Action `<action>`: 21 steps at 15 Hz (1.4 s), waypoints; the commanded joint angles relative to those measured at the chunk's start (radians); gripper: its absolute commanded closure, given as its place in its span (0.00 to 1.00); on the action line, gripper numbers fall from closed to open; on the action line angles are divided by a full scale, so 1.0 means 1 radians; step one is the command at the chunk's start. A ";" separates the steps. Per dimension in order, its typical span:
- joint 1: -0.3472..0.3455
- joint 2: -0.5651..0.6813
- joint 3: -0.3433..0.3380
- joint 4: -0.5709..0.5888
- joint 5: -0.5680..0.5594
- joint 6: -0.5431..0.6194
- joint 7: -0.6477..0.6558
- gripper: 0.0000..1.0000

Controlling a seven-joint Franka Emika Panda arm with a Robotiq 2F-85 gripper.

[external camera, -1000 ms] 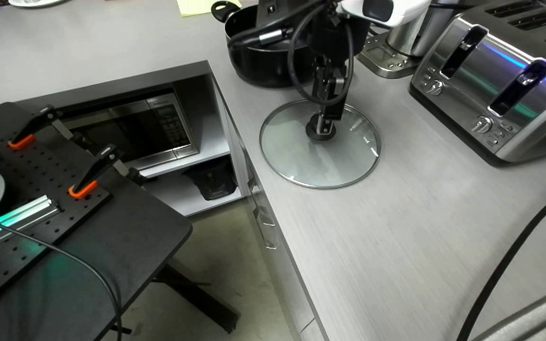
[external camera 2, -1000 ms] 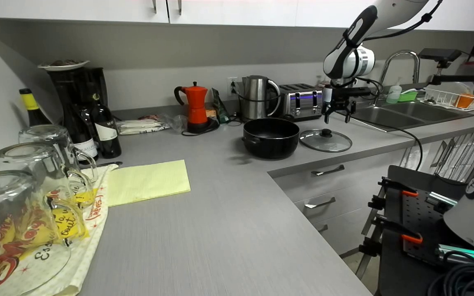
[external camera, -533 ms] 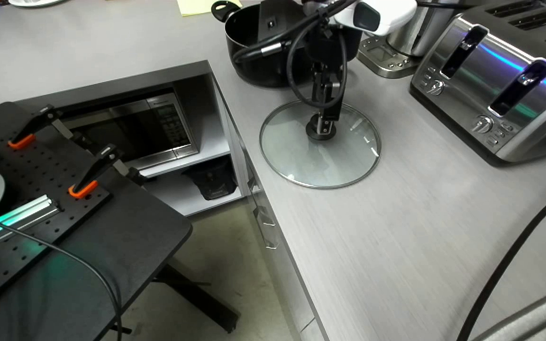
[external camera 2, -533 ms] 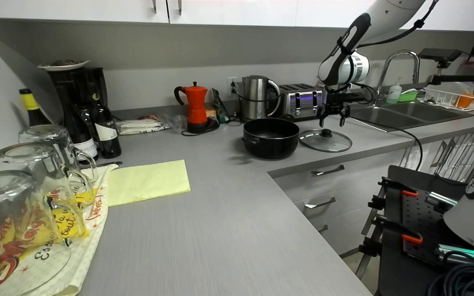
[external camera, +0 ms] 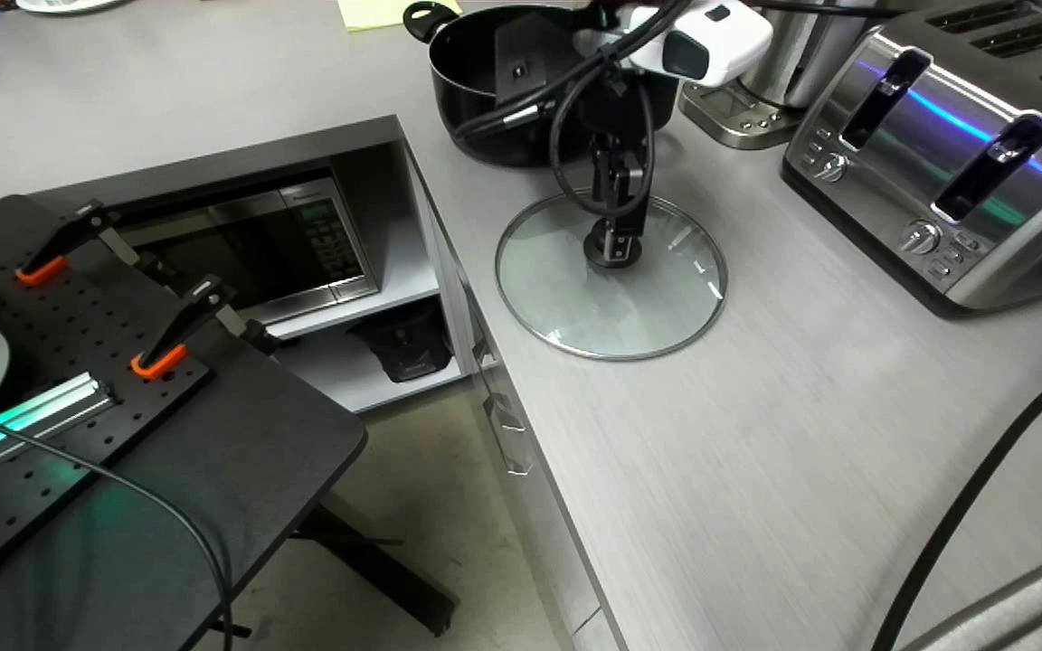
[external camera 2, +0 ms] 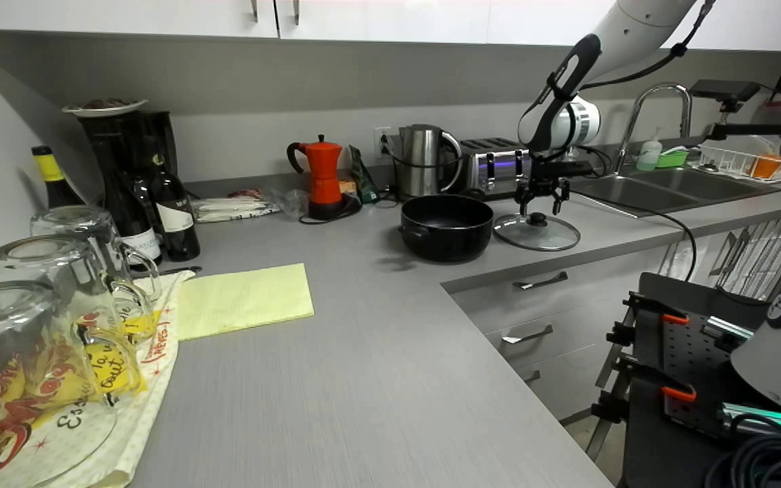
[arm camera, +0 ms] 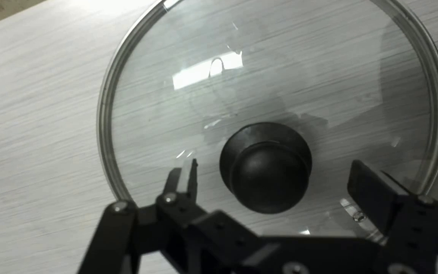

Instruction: Put the glass lid on the black pot.

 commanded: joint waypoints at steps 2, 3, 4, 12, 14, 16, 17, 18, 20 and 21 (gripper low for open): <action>0.002 0.032 -0.002 0.031 0.009 0.017 0.015 0.00; 0.003 0.034 -0.002 0.033 0.009 0.016 0.015 0.00; 0.003 0.036 -0.002 0.035 0.008 0.016 0.016 0.00; 0.004 0.038 -0.002 0.041 0.007 0.018 0.012 0.71; 0.004 0.033 -0.001 0.038 0.007 0.021 0.010 0.75; 0.004 0.018 0.001 0.024 0.009 0.029 0.004 0.75; 0.003 0.000 0.003 0.009 0.010 0.036 -0.004 0.75; 0.003 -0.018 0.004 -0.008 0.011 0.046 -0.010 0.75; 0.005 -0.059 0.005 -0.050 0.010 0.080 -0.022 0.75; 0.006 -0.084 0.007 -0.077 0.009 0.098 -0.031 0.75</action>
